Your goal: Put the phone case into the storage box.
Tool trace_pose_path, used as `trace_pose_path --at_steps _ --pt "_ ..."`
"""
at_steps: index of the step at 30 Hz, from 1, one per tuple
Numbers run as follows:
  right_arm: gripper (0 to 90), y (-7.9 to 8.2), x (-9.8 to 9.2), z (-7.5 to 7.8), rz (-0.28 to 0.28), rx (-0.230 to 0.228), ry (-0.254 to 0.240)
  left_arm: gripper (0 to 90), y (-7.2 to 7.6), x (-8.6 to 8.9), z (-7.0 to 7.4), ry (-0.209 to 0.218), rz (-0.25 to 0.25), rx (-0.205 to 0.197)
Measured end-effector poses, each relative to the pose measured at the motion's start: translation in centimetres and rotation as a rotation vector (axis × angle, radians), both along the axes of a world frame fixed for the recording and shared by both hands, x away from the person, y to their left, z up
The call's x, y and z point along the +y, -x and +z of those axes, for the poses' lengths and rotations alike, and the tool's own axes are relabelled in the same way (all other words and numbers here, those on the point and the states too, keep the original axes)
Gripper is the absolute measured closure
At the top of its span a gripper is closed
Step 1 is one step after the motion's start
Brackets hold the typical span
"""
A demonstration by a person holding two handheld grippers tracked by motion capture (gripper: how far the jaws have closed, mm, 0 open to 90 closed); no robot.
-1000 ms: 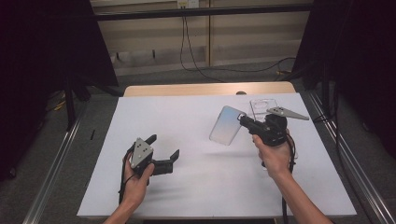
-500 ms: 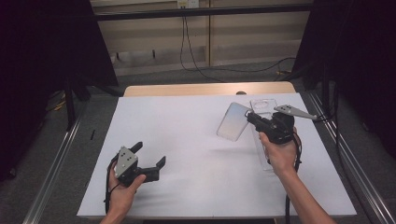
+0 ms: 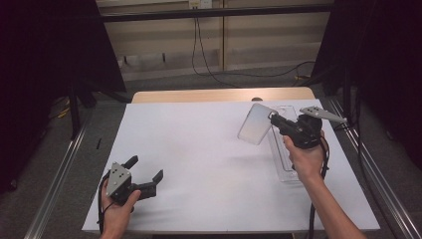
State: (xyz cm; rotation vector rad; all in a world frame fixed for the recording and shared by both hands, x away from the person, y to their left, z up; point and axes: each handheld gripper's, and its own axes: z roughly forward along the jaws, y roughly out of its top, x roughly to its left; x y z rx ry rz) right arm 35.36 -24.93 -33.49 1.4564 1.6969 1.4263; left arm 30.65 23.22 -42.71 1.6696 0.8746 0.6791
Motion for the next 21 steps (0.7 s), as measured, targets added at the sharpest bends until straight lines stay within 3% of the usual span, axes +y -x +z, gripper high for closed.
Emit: trace_pose_path --at_steps 8,11,21 --pt "84.8 -0.2 -1.3 1.1 -0.032 -0.009 0.029 2.7 0.5 0.0 0.2 0.004 -0.010 -0.011" --pt "84.8 -0.2 -1.7 1.4 -0.037 -0.013 0.033 2.6 0.5 -0.1 0.0 -0.010 0.002 -0.003" --pt "84.8 -0.7 -2.7 2.2 -0.055 -0.027 0.046 2.6 0.4 0.5 0.0 0.018 0.047 0.008"
